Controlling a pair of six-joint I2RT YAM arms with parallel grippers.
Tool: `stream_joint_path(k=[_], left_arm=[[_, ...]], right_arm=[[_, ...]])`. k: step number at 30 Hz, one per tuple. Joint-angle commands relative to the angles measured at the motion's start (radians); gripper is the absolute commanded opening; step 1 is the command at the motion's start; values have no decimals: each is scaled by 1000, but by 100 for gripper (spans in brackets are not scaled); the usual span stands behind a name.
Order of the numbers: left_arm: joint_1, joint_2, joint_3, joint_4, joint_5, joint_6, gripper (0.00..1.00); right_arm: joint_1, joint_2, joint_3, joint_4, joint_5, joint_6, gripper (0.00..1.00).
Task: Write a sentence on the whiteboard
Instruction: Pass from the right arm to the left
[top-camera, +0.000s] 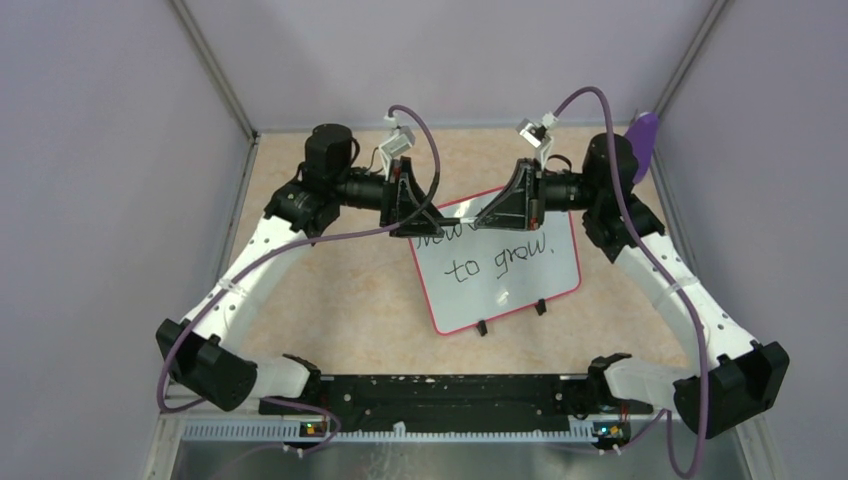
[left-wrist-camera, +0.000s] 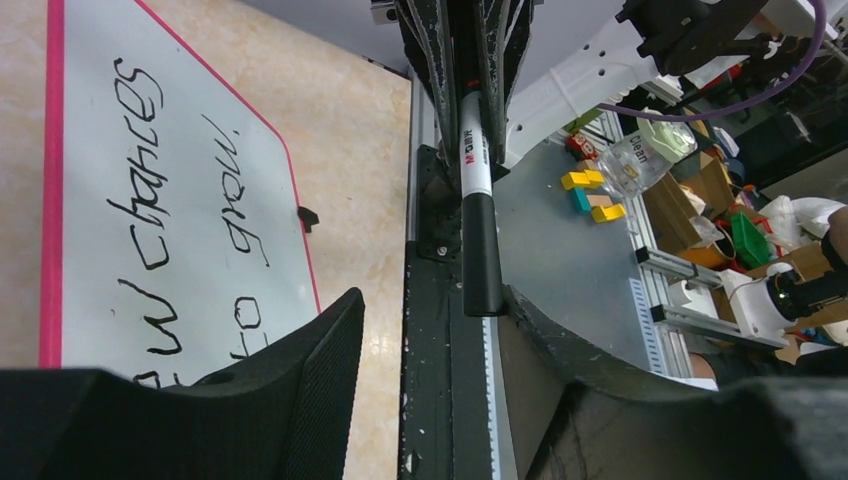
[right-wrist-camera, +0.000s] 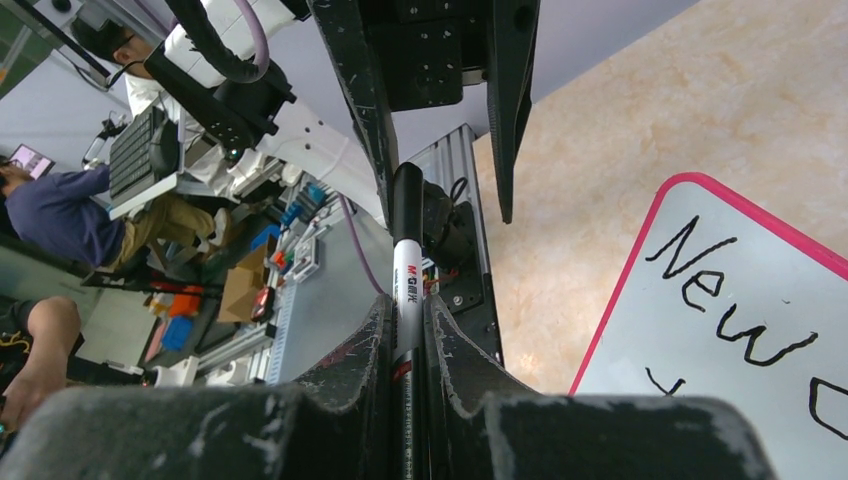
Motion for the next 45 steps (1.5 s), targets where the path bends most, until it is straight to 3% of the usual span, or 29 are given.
stream_joint_path(k=[1, 10, 18, 34, 40, 43, 45], left_arm=[[-18, 4, 51, 49, 14, -4, 54], [-39, 12, 55, 55, 21, -3, 35], [-58, 25, 53, 63, 23, -7, 0], [-114, 73, 69, 112, 31, -43, 0], [-76, 57, 54, 110, 26, -45, 0], [-7, 28, 32, 94, 34, -43, 0], [38, 0, 17, 81, 35, -31, 0]], right_arm=[[17, 6, -1, 21, 7, -20, 0], [27, 13, 0, -5, 20, -48, 0], [41, 19, -1, -10, 23, -57, 0], [96, 53, 12, -10, 27, -68, 0], [91, 51, 31, -46, 22, -97, 0], [51, 40, 45, -58, 21, -101, 9], [15, 32, 53, -63, 20, -100, 22]])
